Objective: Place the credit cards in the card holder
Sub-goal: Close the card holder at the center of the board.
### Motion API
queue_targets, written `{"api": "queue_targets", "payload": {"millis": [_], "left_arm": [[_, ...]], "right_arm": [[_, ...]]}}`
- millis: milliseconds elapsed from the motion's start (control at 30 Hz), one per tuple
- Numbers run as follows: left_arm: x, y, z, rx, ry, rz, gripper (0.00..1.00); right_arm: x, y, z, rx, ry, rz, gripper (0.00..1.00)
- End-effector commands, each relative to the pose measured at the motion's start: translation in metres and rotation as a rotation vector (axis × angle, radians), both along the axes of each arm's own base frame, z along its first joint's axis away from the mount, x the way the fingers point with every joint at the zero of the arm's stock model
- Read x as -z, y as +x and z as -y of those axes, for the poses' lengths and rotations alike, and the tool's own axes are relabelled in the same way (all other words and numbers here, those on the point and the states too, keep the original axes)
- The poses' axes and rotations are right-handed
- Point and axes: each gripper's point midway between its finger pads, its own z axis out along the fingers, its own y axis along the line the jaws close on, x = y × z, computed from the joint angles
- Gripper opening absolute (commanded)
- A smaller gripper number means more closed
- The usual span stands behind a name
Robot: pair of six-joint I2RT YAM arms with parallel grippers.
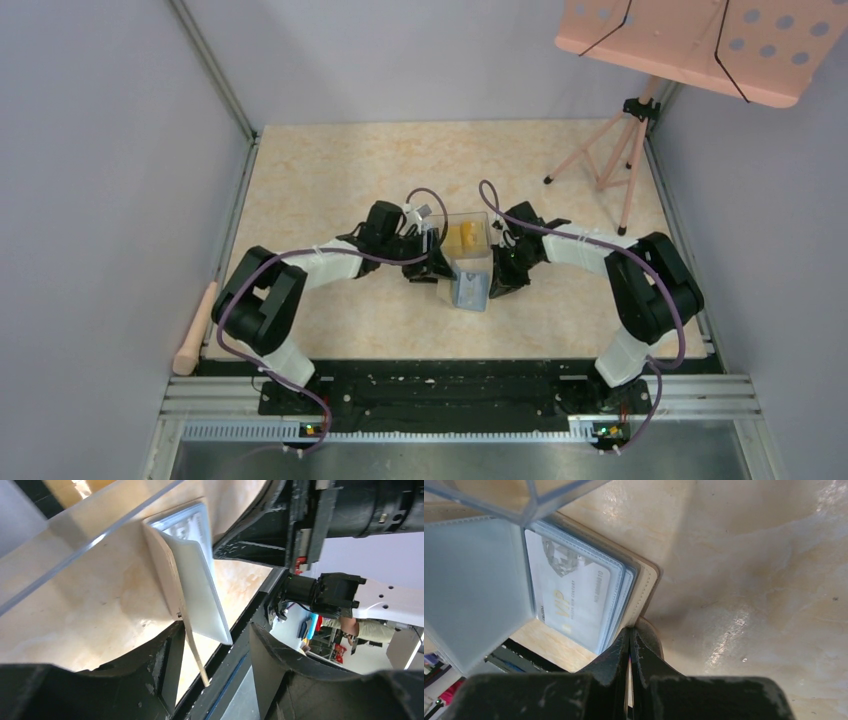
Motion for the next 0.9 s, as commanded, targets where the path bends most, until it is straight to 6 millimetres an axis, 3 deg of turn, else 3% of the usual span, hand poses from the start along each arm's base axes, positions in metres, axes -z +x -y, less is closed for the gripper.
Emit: {"api": "queue_targets", "payload": {"millis": [0,267,467,733,867], "left_arm": [[-0.035,0.008,0.025,0.053,-0.083,0.102,0.54],[-0.020,0.000,0.063,0.145,-0.050,0.076,0.53],[0.010,0.006,0.059,0.153,0.063,0.045,0.50],[0.028,0.000,0.064,0.197,0.078,0.003,0.41],[0.039,0.000,0.061,0.200,0.157,-0.013,0.30]], "right_arm": [[0.016,0.000,0.005,-0.016,-0.037,-0.010,0.00],[0.008,0.001,-0.001,-0.024,-0.001,0.002,0.00],[-0.013,0.008,0.003,-0.016,0.010,0.050,0.00],[-0.050,0.021,0.008,0.021,0.045,0.128,0.00],[-0.058,0.029,0.003,0.019,0.066,0.142,0.00]]}}
